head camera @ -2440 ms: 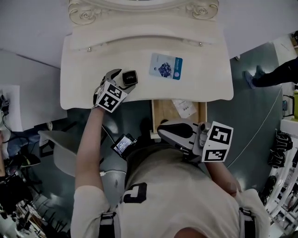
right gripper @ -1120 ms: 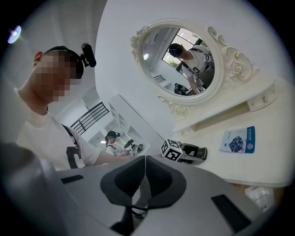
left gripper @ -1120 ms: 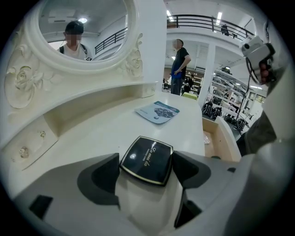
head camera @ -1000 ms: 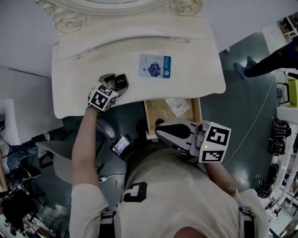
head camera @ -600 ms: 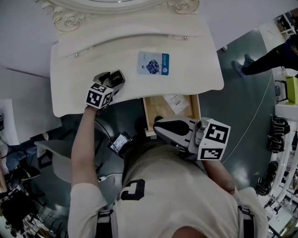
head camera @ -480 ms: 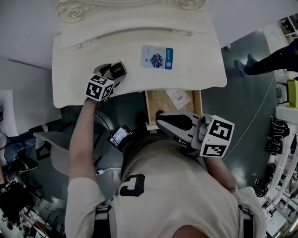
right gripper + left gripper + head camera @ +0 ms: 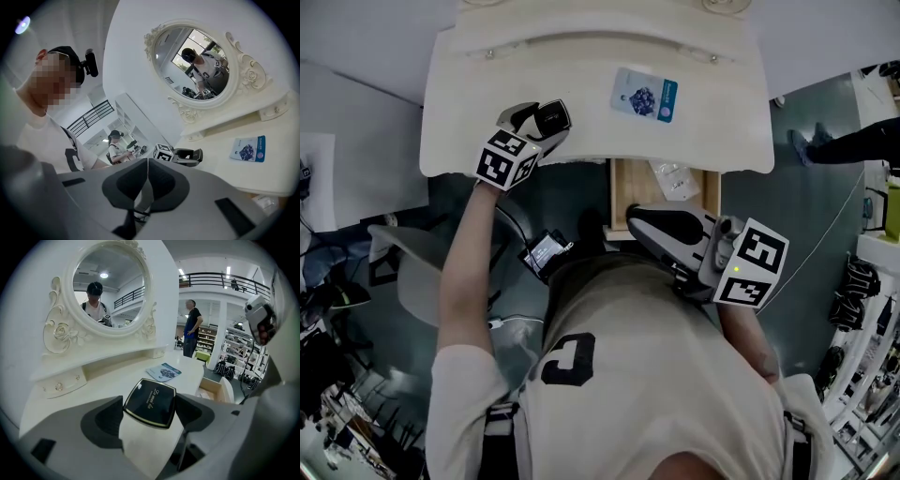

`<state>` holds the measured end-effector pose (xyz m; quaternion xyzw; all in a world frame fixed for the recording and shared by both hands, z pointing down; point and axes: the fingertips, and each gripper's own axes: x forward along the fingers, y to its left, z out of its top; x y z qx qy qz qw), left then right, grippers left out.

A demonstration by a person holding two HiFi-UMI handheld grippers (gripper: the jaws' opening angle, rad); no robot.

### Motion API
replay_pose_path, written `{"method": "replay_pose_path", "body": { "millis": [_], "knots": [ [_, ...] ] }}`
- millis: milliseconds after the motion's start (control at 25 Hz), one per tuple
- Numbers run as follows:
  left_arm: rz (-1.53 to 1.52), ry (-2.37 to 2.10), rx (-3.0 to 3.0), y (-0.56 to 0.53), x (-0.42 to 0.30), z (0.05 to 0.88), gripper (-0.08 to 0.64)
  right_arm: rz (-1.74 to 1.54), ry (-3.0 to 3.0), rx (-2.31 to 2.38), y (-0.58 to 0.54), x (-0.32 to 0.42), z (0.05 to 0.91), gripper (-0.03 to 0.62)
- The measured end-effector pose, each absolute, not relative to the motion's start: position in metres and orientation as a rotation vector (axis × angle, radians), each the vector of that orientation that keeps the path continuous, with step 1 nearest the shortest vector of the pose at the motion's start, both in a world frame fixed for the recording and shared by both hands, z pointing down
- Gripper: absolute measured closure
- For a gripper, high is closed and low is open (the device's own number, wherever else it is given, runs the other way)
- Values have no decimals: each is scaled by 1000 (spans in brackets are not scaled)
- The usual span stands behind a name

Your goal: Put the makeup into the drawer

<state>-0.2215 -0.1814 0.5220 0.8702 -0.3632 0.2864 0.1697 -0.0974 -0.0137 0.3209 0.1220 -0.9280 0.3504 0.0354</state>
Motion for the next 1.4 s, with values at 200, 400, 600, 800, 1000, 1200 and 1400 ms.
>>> {"method": "replay_pose_path", "body": {
  "millis": [200,400,600,800,1000,1200,1400],
  "knots": [
    [782,-1052,2498,-163,-224,508,193,1062,-2861,385,-8,-100,318,563],
    [727,-1064,2528,-139,-215,488,194,1059,-2863,369,-1,-103,314,563],
    [616,-976,2602,-127,-185,467,194,1051,-2869,430,2,-103,315,563],
    [623,-912,2664,-114,-160,458,193,1074,-2861,462,4,-100,320,563],
    [645,-797,2699,-99,-132,460,193,1110,-2826,550,11,-87,327,563],
    [715,-700,2759,-85,-88,461,194,1167,-2847,678,13,-49,326,563],
    [751,-666,2754,-74,-45,460,193,1160,-2886,662,11,-16,319,563]
  ]
}}
